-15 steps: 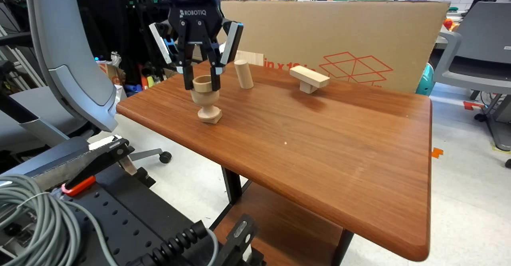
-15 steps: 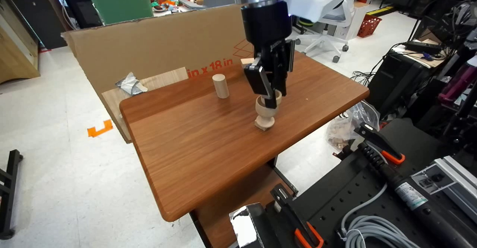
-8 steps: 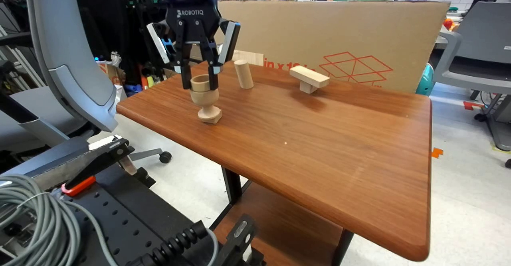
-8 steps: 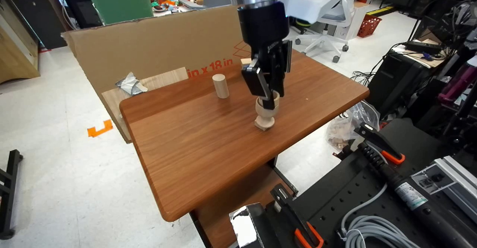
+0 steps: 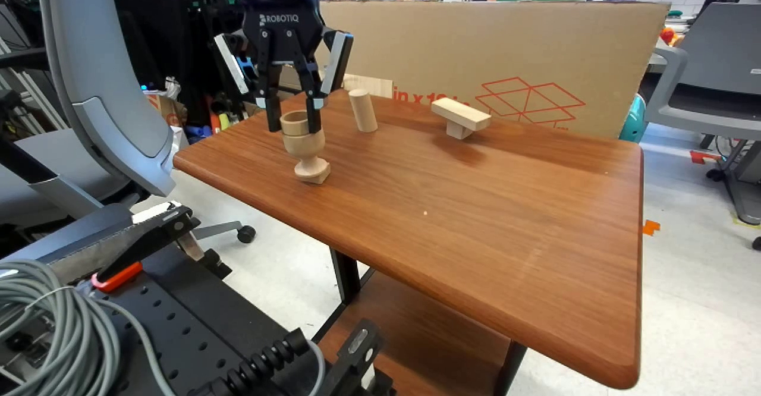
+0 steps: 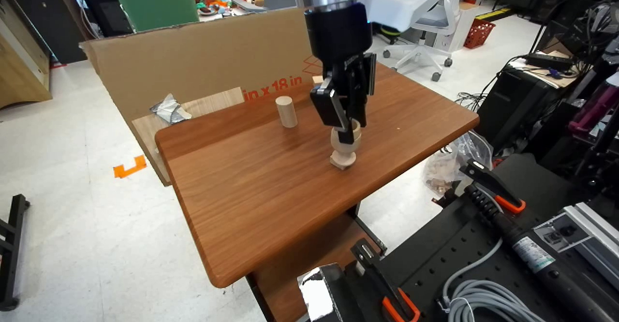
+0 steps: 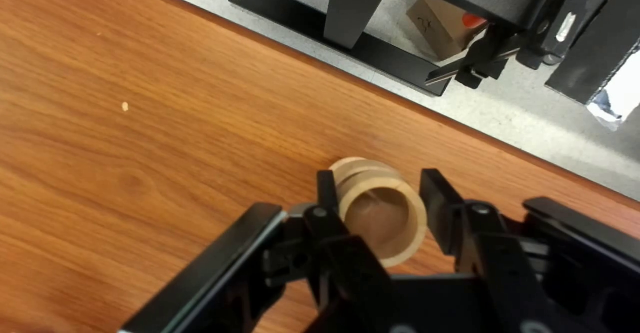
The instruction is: Take the wooden ring and put it on the wooden goblet
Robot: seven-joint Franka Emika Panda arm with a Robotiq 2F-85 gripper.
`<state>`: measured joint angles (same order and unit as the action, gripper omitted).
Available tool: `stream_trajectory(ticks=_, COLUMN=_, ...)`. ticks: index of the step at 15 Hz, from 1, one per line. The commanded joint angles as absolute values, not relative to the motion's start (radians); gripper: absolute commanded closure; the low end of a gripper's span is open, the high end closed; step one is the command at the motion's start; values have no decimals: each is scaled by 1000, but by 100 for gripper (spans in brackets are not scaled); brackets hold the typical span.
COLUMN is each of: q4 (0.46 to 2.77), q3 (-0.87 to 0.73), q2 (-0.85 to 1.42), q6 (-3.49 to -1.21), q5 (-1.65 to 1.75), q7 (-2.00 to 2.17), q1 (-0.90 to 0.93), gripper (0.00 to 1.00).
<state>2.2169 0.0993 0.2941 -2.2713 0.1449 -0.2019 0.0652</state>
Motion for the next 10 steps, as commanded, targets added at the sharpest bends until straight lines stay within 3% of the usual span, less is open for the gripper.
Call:
stream_trajectory(ticks=1, q4=2195, q3=95, q2=305, q6=-2259, q5=160, q7=-197, q1=76, gripper=29)
stream_trajectory(ticks=5, q4=2200, q3=96, q2=296, q6=-2258, q5=156, q7=-199, q1=75, gripper=1)
stream_trajectory(ticks=10, q4=2237, q3=101, q2=222, q6=-2248, q5=124, q7=-207, q1=63, gripper=0)
